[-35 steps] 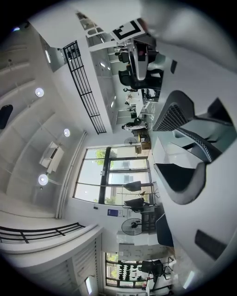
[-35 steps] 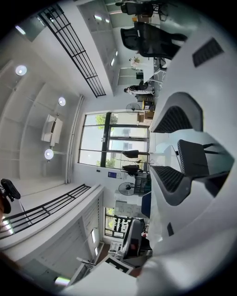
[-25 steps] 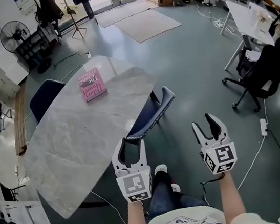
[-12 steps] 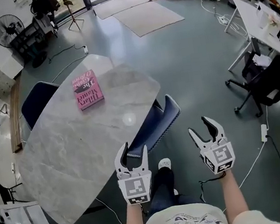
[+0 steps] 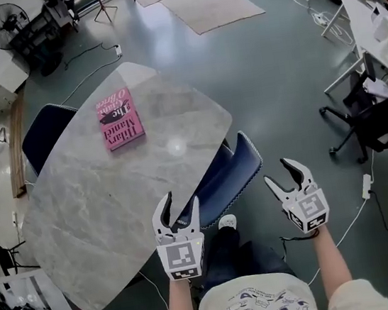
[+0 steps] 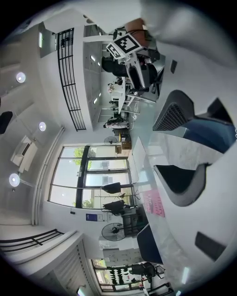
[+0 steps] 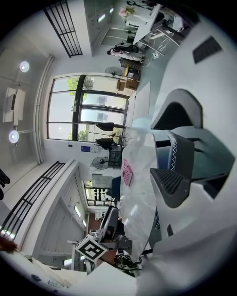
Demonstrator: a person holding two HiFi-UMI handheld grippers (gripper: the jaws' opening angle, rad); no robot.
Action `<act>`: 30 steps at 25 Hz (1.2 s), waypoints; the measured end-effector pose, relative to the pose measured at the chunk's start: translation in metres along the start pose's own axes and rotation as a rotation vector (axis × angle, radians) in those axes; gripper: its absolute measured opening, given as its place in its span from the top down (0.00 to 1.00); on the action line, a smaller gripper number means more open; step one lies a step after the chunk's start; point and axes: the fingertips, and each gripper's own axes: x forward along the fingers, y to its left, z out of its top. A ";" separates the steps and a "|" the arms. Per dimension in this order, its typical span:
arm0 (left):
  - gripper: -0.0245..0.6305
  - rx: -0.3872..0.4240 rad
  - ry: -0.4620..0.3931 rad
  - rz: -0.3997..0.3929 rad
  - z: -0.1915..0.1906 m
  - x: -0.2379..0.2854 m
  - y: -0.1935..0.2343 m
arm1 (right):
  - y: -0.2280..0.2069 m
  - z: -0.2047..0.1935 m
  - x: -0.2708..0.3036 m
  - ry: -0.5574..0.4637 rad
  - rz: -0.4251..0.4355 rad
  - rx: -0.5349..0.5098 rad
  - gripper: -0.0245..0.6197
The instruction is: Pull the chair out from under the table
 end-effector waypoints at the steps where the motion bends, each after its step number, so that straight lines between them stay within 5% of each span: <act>1: 0.59 0.001 0.007 0.001 -0.002 0.003 0.001 | -0.003 -0.004 0.004 0.008 0.014 -0.006 0.54; 14: 0.56 -0.032 0.089 -0.013 -0.056 -0.008 -0.023 | -0.006 -0.052 0.039 0.126 0.262 -0.172 0.52; 30: 0.48 0.037 0.254 -0.117 -0.132 -0.019 -0.068 | 0.019 -0.077 0.077 0.159 0.533 -0.423 0.47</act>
